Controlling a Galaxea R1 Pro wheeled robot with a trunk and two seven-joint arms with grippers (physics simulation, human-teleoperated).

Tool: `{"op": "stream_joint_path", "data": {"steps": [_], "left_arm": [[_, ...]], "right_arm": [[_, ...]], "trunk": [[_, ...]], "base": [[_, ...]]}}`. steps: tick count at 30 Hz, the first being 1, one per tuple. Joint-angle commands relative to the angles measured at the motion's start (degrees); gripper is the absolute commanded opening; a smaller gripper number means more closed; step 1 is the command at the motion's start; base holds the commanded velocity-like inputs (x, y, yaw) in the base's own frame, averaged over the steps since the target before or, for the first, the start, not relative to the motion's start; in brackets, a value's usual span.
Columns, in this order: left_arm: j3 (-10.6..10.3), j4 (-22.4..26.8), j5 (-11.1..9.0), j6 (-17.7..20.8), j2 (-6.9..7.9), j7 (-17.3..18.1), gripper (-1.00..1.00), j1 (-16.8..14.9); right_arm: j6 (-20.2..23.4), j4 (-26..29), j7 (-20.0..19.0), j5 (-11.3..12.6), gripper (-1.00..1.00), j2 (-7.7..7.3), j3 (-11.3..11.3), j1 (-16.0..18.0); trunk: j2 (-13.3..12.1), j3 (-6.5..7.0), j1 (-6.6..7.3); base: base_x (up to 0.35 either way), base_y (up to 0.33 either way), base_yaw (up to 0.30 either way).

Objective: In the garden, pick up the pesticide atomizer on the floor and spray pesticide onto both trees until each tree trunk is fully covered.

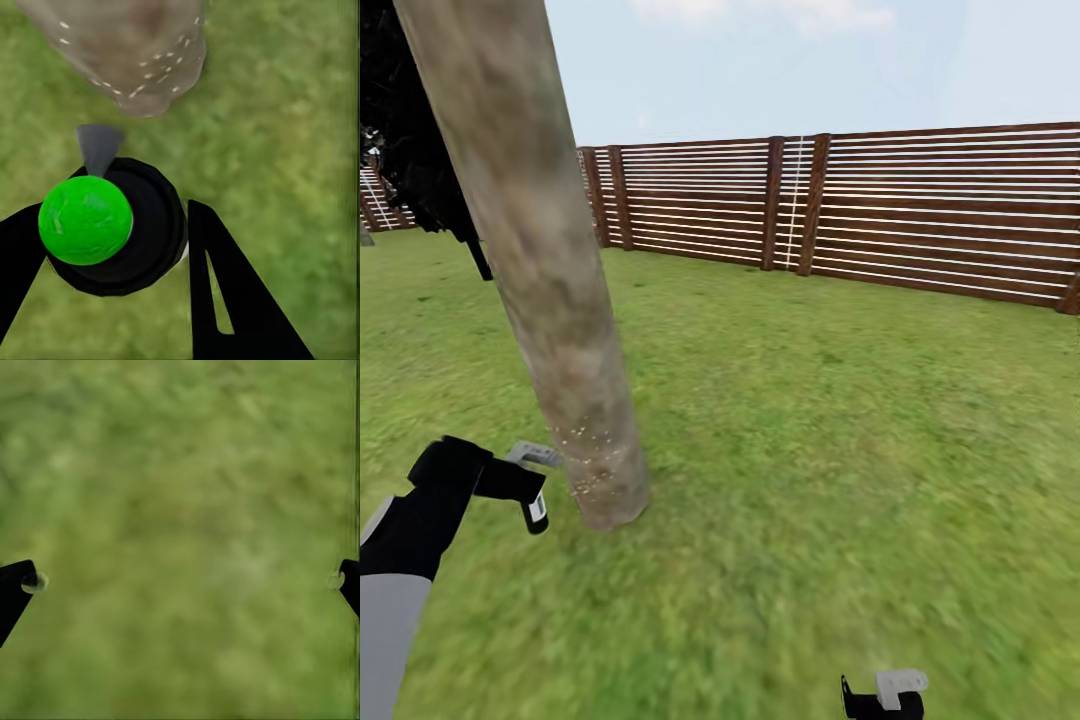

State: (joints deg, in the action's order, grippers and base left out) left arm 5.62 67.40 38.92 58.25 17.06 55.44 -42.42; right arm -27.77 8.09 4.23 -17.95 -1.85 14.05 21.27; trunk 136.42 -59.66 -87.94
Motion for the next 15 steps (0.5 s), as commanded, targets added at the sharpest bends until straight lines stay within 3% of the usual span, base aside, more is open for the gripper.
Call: {"op": "stream_joint_path", "data": {"steps": [1,5,13,15], "left_arm": [[0.05,-0.23,-0.07,0.02,0.04,0.0,-1.0,0.03],[0.1,-3.33,-0.04,-0.11,0.18,-0.11,-1.0,0.05],[0.55,-4.46,0.11,-0.07,0.69,-2.22,-1.0,0.05],[2.22,-4.48,0.11,-0.07,0.49,-3.44,-1.0,0.05]], "right_arm": [[0.02,0.0,-0.01,0.01,1.0,0.03,-0.02,0.0],[0.01,0.0,-0.01,0.02,1.0,0.05,-0.01,0.0],[0.04,0.0,-0.01,0.02,1.0,0.07,-0.04,0.0],[0.07,0.0,-0.01,0.02,1.0,0.08,-0.03,0.0]], "trunk": [[0.0,0.0,0.0],[0.0,0.0,0.0],[0.0,0.0,0.0],[0.0,0.0,0.0]], "base": [[0.0,-0.275,0.0],[0.0,-0.275,0.068],[0.056,-0.275,0.265],[0.092,-0.275,0.278]]}}
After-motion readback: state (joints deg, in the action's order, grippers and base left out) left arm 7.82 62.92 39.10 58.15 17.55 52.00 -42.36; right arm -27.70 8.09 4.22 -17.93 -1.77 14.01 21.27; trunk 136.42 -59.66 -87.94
